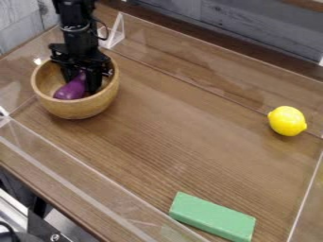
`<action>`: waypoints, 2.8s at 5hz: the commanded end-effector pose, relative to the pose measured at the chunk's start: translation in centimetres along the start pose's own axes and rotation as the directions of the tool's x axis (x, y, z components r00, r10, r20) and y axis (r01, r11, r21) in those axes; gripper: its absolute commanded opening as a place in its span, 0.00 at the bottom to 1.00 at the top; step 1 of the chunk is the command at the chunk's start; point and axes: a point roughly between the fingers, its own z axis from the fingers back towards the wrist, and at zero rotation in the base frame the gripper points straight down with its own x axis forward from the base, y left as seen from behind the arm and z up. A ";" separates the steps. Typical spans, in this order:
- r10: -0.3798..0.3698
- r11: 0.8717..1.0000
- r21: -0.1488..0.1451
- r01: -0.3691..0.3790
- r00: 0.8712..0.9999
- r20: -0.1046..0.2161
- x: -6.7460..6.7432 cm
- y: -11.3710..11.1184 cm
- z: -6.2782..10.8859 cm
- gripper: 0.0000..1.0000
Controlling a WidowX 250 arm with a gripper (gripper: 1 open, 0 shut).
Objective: Remove the purple eggplant from inside the brown bowl and put it on the table
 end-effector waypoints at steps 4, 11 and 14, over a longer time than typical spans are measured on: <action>0.032 0.998 -0.050 -0.038 0.994 -0.108 -2.0 -0.7 -0.1 0.00; 0.057 0.991 -0.116 -0.072 0.990 -0.129 -2.6 -2.1 3.3 0.00; 0.069 0.988 -0.130 -0.087 0.989 -0.134 -2.7 -2.2 3.7 0.00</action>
